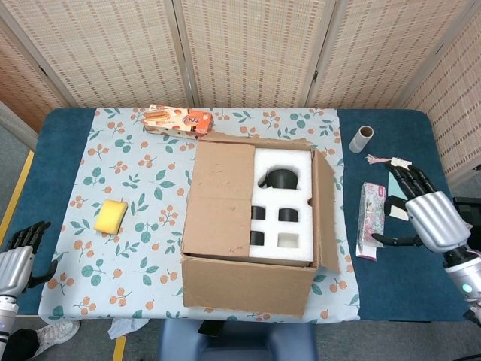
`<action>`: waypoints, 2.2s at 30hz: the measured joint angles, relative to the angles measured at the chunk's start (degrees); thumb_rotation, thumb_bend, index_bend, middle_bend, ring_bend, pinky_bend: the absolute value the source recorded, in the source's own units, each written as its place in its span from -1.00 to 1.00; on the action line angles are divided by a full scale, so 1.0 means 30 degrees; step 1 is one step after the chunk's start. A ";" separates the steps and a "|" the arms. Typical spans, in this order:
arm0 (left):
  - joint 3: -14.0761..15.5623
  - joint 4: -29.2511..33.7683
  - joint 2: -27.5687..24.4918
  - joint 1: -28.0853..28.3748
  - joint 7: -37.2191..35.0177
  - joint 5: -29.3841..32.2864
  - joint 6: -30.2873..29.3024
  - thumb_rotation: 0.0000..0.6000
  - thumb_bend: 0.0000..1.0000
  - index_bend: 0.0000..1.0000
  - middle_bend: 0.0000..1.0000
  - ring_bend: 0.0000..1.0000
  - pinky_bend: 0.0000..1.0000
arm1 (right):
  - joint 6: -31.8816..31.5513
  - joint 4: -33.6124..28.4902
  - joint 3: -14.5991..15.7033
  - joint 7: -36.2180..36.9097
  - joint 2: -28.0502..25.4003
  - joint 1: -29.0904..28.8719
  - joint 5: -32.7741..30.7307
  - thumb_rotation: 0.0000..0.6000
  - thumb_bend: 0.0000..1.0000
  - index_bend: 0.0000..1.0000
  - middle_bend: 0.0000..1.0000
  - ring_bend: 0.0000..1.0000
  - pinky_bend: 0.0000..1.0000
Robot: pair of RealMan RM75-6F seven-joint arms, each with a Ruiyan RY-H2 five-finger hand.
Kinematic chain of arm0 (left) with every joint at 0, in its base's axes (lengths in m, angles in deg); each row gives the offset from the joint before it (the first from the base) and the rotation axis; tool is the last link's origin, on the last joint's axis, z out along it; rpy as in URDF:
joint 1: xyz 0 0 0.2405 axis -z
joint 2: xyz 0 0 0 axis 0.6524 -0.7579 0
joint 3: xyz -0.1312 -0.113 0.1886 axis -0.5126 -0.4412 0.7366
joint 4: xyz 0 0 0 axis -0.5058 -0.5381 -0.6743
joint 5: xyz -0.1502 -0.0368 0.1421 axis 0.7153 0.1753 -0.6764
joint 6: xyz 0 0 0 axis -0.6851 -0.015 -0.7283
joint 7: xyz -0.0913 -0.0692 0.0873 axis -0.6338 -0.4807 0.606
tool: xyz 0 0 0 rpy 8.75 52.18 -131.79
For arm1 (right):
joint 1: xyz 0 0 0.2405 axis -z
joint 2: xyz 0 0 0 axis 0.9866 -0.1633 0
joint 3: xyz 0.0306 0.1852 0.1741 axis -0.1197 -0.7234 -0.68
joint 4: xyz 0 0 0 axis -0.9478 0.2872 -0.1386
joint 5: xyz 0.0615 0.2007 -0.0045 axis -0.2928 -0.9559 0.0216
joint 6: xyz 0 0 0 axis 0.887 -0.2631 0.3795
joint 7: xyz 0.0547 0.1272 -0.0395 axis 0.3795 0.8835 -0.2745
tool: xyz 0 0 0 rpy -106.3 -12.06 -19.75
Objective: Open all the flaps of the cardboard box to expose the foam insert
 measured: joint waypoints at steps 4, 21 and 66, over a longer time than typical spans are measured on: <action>-0.0011 -0.0086 0.0048 0.0008 -0.0065 -0.0166 -0.0113 1.00 -0.03 -0.83 -0.86 -1.00 -1.00 | -0.0915 0.0969 -0.0055 0.1194 0.0547 0.0829 0.0431 0.30 -0.59 -0.05 -1.00 -1.00 -1.00; -0.0639 0.4874 -0.2964 0.3050 0.1822 -0.5835 0.0724 1.00 0.47 -0.26 -0.94 -1.00 -1.00 | -0.6649 0.3856 -0.1019 0.1808 0.4847 0.4887 0.0586 0.72 -0.59 -0.28 -1.00 -1.00 -1.00; -0.4428 -0.0482 0.7259 1.7934 0.7165 0.2663 0.9996 1.00 1.00 -0.16 -0.98 -1.00 -1.00 | -0.5987 0.6440 -0.2278 1.0800 0.3190 0.7025 0.0599 0.74 -0.59 -0.32 -1.00 -1.00 -1.00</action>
